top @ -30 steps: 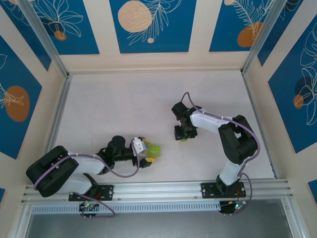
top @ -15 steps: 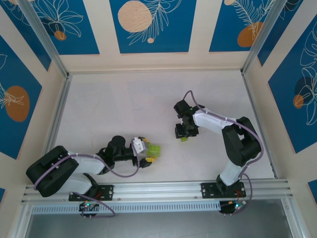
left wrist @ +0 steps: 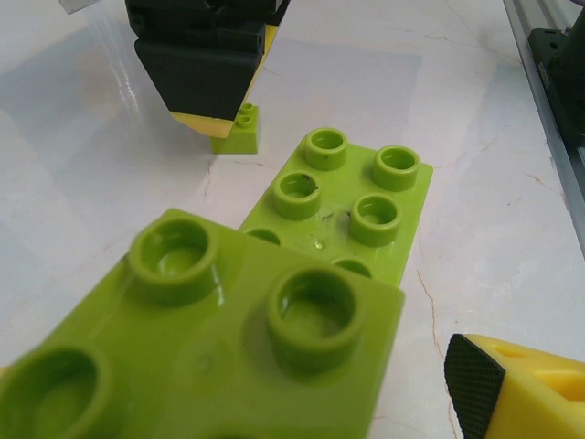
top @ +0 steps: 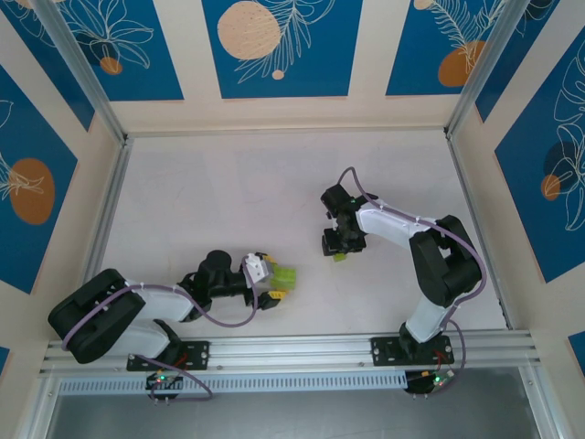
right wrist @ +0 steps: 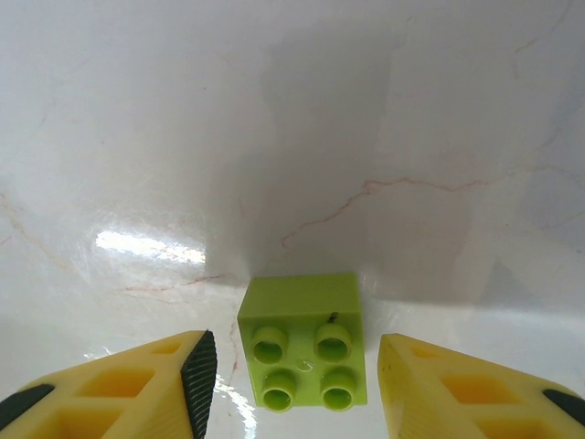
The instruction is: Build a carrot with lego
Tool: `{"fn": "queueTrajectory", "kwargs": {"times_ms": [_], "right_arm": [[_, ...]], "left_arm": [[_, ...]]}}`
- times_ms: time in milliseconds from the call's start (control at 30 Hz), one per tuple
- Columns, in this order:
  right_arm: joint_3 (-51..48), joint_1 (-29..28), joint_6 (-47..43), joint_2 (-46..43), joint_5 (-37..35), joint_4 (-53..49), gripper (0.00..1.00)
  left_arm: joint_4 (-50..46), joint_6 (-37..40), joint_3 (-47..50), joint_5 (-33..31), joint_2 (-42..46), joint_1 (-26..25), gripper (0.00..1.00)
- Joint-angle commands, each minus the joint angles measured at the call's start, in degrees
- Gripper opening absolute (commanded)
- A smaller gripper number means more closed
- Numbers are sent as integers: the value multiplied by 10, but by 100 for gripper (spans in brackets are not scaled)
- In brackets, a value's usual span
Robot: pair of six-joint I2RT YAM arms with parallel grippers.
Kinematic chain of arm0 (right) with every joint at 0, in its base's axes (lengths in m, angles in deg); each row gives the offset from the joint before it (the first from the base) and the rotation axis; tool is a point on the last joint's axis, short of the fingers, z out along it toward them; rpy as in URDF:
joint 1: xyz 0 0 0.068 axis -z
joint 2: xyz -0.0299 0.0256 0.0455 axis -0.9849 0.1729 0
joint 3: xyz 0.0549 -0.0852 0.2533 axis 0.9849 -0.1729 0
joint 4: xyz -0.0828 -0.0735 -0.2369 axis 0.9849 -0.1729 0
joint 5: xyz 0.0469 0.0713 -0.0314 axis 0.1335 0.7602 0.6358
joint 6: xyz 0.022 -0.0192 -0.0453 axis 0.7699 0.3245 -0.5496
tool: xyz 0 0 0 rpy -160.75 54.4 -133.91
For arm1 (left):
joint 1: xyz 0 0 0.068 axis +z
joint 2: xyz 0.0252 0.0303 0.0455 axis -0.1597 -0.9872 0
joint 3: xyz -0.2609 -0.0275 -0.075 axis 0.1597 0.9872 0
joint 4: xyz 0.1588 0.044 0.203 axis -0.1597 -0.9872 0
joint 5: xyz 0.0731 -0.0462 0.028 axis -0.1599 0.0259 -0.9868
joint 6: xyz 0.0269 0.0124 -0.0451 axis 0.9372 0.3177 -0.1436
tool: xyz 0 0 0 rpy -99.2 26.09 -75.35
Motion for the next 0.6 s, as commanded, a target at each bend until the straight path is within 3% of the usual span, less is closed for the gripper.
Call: {"fn": "queueTrajectory", "kwargs": {"times_ms": [0,567], "right_arm": [[-6,2,-9,9,24,-4,52],[2,4,-6,24,19,-13,46]], "left_arm": [[8,13,-10,13,-8,8,86],[9,13,-10,13,-8,8,86]]}}
